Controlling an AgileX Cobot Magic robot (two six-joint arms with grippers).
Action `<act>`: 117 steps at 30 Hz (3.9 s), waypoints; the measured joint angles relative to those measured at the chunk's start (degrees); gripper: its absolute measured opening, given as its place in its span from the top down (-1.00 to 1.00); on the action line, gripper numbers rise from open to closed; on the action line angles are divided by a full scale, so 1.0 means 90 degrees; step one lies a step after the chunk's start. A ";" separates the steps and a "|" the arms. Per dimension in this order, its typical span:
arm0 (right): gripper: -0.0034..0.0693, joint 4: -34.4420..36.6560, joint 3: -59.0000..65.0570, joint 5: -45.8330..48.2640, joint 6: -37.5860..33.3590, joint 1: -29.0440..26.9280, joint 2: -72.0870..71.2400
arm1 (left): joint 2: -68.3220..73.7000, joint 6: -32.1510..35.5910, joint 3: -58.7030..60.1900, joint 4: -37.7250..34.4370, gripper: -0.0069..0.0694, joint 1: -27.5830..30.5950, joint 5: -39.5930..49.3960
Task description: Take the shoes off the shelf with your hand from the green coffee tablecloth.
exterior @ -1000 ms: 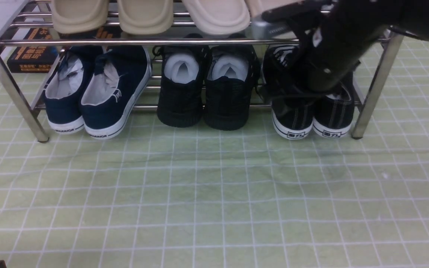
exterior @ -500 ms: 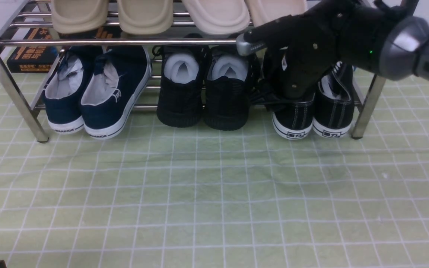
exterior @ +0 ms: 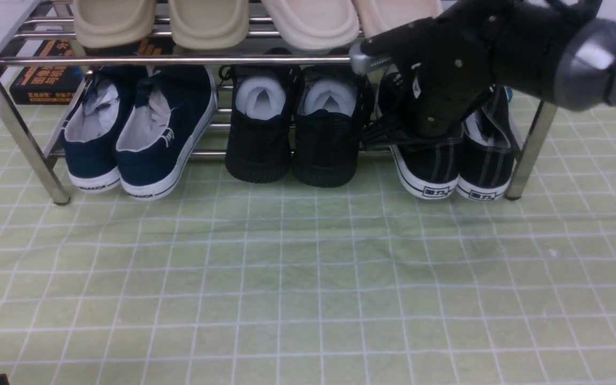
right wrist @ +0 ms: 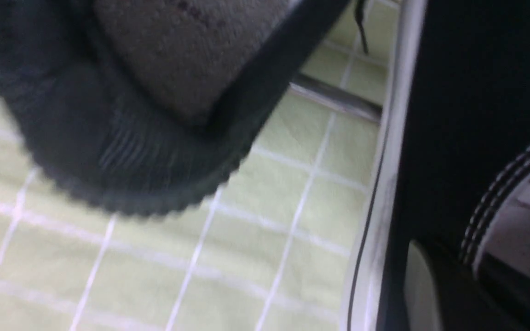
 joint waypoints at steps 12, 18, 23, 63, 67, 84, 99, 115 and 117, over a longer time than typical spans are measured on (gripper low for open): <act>0.90 0.0230 0.0000 0.1090 -0.0007 0.0462 -0.1086 | 0.0000 0.0000 0.0000 0.0001 0.19 0.0000 0.0000; 0.90 0.0351 0.0000 0.2059 -0.0483 0.0894 -0.1571 | 0.0000 0.0000 0.0000 0.0001 0.19 0.0000 0.0000; 0.90 0.0766 0.0068 0.2115 -0.0580 0.1343 -0.2189 | 0.0000 0.0000 0.0000 0.0001 0.19 0.0000 0.0000; 0.88 -0.0260 0.2407 -0.0413 0.3750 0.3273 -0.1104 | 0.0000 0.0000 0.0000 0.0007 0.19 0.0000 0.0000; 0.87 -0.0265 0.2407 -0.0446 0.3850 0.3273 -0.1126 | 0.0000 0.0000 0.0000 0.0007 0.19 0.0000 0.0000; 0.86 -0.0021 0.2407 0.0965 0.3850 0.3734 -0.2202 | 0.0000 0.0000 0.0000 0.0007 0.19 0.0000 0.0000; 0.85 -0.1351 0.2407 0.0093 0.4742 0.4082 -0.1177 | 0.0000 0.0000 0.0000 0.0007 0.19 0.0000 0.0000; 0.83 -0.2111 0.2407 -0.0661 0.5495 0.4082 -0.0505 | 0.0000 0.0000 0.0000 0.0007 0.19 0.0000 0.0000; 0.83 -0.2080 0.2407 -0.0670 0.5495 0.4082 -0.0444 | 0.0000 0.0000 0.0000 0.0007 0.19 0.0000 0.0000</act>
